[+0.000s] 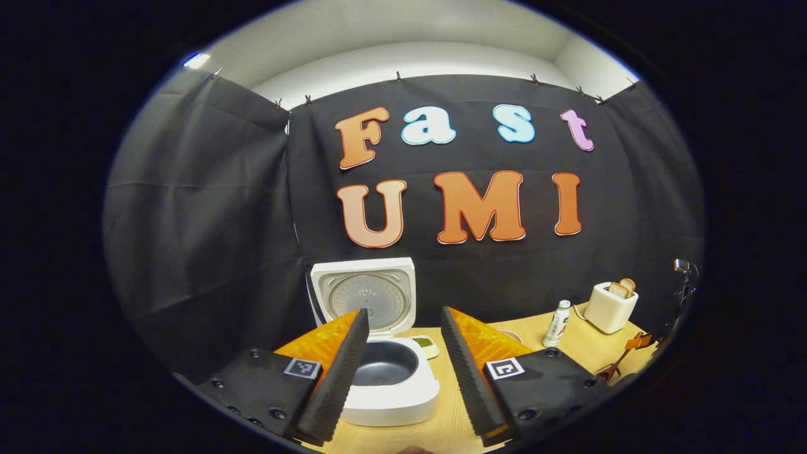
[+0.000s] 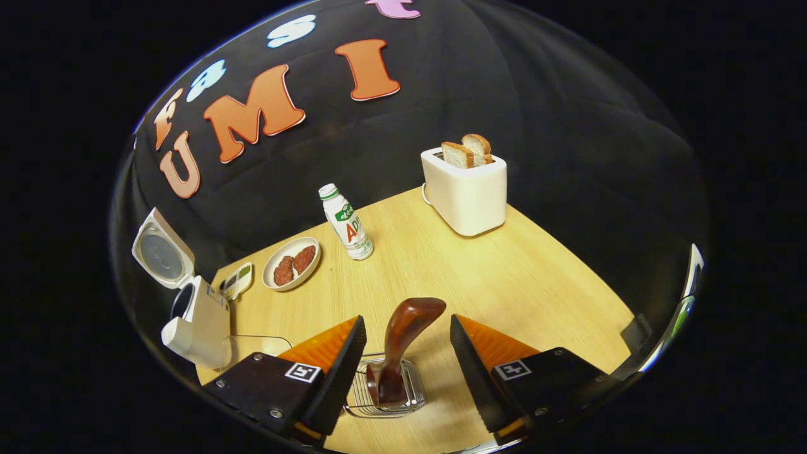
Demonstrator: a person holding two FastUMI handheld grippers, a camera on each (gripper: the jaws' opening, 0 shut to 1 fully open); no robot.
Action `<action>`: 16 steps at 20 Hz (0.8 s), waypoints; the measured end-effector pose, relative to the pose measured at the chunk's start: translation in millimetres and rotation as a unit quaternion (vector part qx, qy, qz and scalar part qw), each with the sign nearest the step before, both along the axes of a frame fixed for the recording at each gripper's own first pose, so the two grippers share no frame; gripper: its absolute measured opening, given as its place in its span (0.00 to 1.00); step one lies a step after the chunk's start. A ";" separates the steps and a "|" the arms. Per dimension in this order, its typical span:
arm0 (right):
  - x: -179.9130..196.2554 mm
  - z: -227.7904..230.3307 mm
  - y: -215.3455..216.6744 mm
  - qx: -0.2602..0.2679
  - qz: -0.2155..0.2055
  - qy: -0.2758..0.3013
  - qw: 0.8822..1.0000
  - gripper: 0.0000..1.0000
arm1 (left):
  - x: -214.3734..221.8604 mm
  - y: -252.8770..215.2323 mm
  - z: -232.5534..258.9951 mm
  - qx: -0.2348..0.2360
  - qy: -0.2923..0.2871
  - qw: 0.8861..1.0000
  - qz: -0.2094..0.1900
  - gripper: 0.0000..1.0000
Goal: Close the left gripper, press the button to open the rice cooker; take a wooden spoon from the chopstick holder with the right hand, scoop a spoonful of rice and pour it into the rice cooker, then put the wooden spoon back into the chopstick holder.
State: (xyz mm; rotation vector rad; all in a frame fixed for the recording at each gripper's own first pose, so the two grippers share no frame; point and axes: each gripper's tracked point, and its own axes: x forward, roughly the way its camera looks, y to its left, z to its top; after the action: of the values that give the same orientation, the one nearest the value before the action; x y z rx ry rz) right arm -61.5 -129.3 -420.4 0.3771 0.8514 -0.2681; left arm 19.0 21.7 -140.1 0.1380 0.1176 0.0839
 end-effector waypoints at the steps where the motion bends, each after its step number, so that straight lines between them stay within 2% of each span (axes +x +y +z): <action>1: 2.0 -1.3 3.0 0.015 -0.005 -0.006 1.000 0.82 | -2.2 -0.1 0.0 0.000 0.000 1.000 0.003 0.80; 5: 2.2 -11.0 3.7 0.043 -0.018 -0.005 0.999 0.60 | -9.0 -1.9 -9.5 0.000 0.012 1.000 0.011 0.80; 6: 5.0 -9.2 6.1 0.052 -0.019 -0.014 0.998 0.44 | -8.9 -1.0 -10.4 0.000 0.012 1.000 0.014 0.80; 7: 5.6 -6.8 8.4 0.062 -0.026 -0.021 0.998 0.43 | -9.4 -0.9 -10.2 -0.002 0.009 1.000 0.016 0.80; 8: 5.7 -3.9 13.6 0.077 -0.029 -0.026 0.996 0.35 | -7.3 -2.0 -11.9 -0.007 0.011 1.000 0.016 0.80; 10: 1.7 -1.2 18.2 0.085 -0.037 -0.033 0.995 0.29 | -4.3 -2.6 -16.6 -0.014 0.017 1.000 0.015 0.80; 16: -19.2 13.3 23.5 0.064 -0.056 -0.047 0.995 0.24 | 7.9 -9.4 -16.9 -0.014 0.014 1.000 -0.004 0.80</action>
State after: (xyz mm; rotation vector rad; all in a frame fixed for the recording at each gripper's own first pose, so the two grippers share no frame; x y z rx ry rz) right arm -80.7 -105.8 -407.0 0.5543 0.7582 -0.2972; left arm 26.9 12.3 -157.0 0.1111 0.1463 0.0714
